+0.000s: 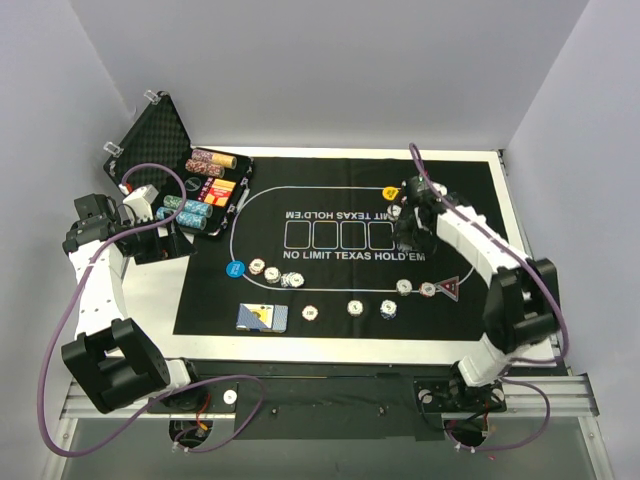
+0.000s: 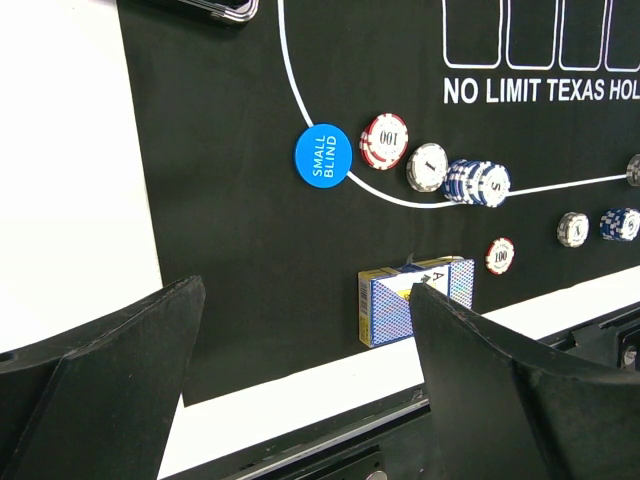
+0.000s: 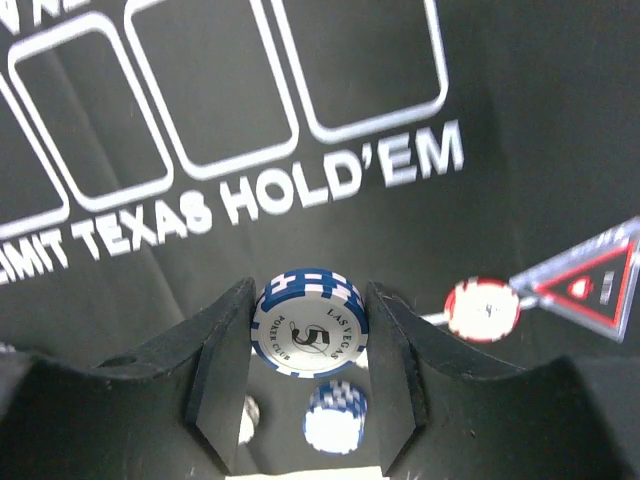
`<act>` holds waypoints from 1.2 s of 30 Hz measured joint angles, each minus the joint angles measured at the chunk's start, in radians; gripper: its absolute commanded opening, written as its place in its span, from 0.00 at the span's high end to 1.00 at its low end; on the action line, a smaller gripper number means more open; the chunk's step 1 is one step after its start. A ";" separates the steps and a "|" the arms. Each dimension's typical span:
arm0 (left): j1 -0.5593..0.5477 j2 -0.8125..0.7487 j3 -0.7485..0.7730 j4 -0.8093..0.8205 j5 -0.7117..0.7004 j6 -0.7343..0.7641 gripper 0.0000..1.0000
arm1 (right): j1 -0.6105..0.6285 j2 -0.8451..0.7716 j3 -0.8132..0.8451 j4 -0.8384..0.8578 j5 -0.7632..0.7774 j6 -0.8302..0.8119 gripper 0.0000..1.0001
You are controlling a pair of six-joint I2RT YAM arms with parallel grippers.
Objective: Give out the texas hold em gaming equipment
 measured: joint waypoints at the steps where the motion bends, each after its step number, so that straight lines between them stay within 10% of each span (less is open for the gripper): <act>1: 0.000 0.000 0.000 0.001 -0.001 0.000 0.05 | -0.021 0.038 0.037 0.002 0.000 -0.004 0.74; 13: 0.000 0.037 0.000 0.001 -0.002 0.001 0.05 | -0.166 0.503 0.421 -0.013 0.032 -0.021 0.75; 25: 0.000 0.061 0.000 0.001 -0.006 0.015 0.05 | -0.175 0.619 0.557 -0.034 0.096 -0.031 0.72; 30: 0.000 0.062 0.000 0.000 -0.007 0.015 0.05 | -0.175 0.647 0.576 -0.035 0.108 -0.031 0.40; 36: 0.000 0.062 0.001 -0.001 -0.008 0.018 0.05 | -0.175 0.643 0.568 -0.033 0.108 -0.028 0.34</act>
